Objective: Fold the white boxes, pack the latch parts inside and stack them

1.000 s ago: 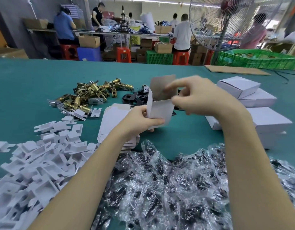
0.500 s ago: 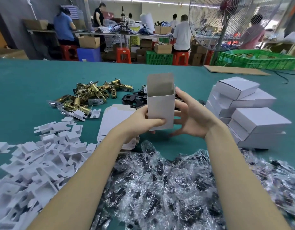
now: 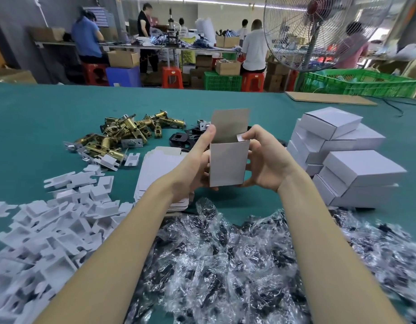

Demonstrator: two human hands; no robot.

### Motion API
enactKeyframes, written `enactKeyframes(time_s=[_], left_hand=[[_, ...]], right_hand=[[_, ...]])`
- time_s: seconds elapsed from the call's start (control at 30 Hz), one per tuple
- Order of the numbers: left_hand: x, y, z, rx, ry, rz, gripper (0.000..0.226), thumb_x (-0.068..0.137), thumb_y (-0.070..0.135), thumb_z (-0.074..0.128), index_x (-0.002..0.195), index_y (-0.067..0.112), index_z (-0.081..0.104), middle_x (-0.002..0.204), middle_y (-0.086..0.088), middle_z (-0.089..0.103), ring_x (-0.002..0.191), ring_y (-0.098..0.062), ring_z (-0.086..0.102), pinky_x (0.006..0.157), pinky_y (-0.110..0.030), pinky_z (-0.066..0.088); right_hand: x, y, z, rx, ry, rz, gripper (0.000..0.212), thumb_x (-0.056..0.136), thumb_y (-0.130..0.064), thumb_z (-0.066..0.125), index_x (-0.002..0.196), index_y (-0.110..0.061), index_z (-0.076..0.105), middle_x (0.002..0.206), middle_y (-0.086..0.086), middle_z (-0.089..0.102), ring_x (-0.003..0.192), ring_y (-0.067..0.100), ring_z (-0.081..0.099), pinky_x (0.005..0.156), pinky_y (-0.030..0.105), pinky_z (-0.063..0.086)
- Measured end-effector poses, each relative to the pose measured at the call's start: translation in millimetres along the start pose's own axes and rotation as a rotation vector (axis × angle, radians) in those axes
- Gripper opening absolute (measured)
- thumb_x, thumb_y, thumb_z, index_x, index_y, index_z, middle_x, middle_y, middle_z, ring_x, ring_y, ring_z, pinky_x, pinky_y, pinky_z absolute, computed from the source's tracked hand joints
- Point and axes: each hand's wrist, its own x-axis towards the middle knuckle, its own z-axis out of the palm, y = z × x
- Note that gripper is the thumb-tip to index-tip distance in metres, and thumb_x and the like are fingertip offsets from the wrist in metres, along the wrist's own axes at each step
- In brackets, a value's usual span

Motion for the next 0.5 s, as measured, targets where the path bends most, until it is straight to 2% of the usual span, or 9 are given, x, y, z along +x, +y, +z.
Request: enactKeyframes(time_s=[0.1, 0.17, 0.23, 0.33, 0.37, 0.5], left_hand=[[-1, 1, -1, 0.043, 0.059, -0.050, 0.099, 0.067, 0.086, 0.048, 0.134, 0.015, 0.062, 0.113, -0.024, 0.056, 0.094, -0.029, 0.050, 0.080, -0.037, 0.046], [-1, 1, 0, 0.044, 0.116, -0.071, 0.099, 0.065, 0.076, 0.054, 0.137, 0.008, 0.056, 0.104, -0.013, 0.048, 0.091, -0.028, 0.046, 0.074, -0.036, 0.045], [-1, 2, 1, 0.029, 0.127, -0.068, 0.090, 0.072, 0.069, 0.052, 0.135, 0.005, 0.054, 0.103, -0.011, 0.044, 0.089, -0.027, 0.044, 0.073, -0.036, 0.043], [-2, 4, 1, 0.004, 0.116, -0.074, 0.087, 0.074, 0.068, 0.050, 0.132, 0.004, 0.057, 0.100, -0.012, 0.047, 0.087, -0.028, 0.048, 0.074, -0.038, 0.044], [-2, 5, 1, -0.001, 0.108, -0.075, 0.087, 0.074, 0.068, 0.050, 0.132, 0.004, 0.057, 0.100, -0.013, 0.049, 0.087, -0.028, 0.050, 0.075, -0.038, 0.045], [-4, 6, 0, 0.014, 0.081, -0.082, 0.087, 0.075, 0.078, 0.046, 0.121, 0.006, 0.062, 0.099, -0.015, 0.056, 0.087, -0.028, 0.054, 0.074, -0.036, 0.048]], right_hand=[[0, -1, 1, -0.018, -0.017, -0.018, 0.015, 0.087, -0.038, 0.051, 0.091, -0.025, 0.057, 0.084, -0.002, 0.057, 0.090, 0.022, 0.050, 0.080, 0.047, 0.046], [0, -3, 3, -0.099, 0.008, -0.077, 0.011, 0.088, -0.031, 0.050, 0.096, -0.024, 0.052, 0.084, -0.001, 0.053, 0.088, 0.022, 0.045, 0.081, 0.047, 0.042], [0, -4, 5, -0.180, 0.043, -0.206, 0.014, 0.086, -0.022, 0.050, 0.097, -0.026, 0.058, 0.087, -0.001, 0.052, 0.086, 0.020, 0.043, 0.080, 0.043, 0.036], [0, -3, 9, -0.072, 0.005, -0.430, 0.044, 0.085, -0.006, 0.044, 0.102, -0.031, 0.075, 0.097, -0.001, 0.067, 0.089, 0.021, 0.046, 0.072, 0.036, 0.035], [-1, -2, 10, -0.038, 0.000, -0.479, 0.048, 0.085, -0.004, 0.043, 0.101, -0.032, 0.078, 0.098, -0.002, 0.070, 0.090, 0.022, 0.048, 0.070, 0.034, 0.036], [-2, -1, 9, -0.066, 0.012, -0.539, 0.046, 0.097, 0.000, 0.044, 0.089, -0.024, 0.082, 0.102, -0.002, 0.077, 0.097, 0.020, 0.062, 0.076, 0.034, 0.045]])
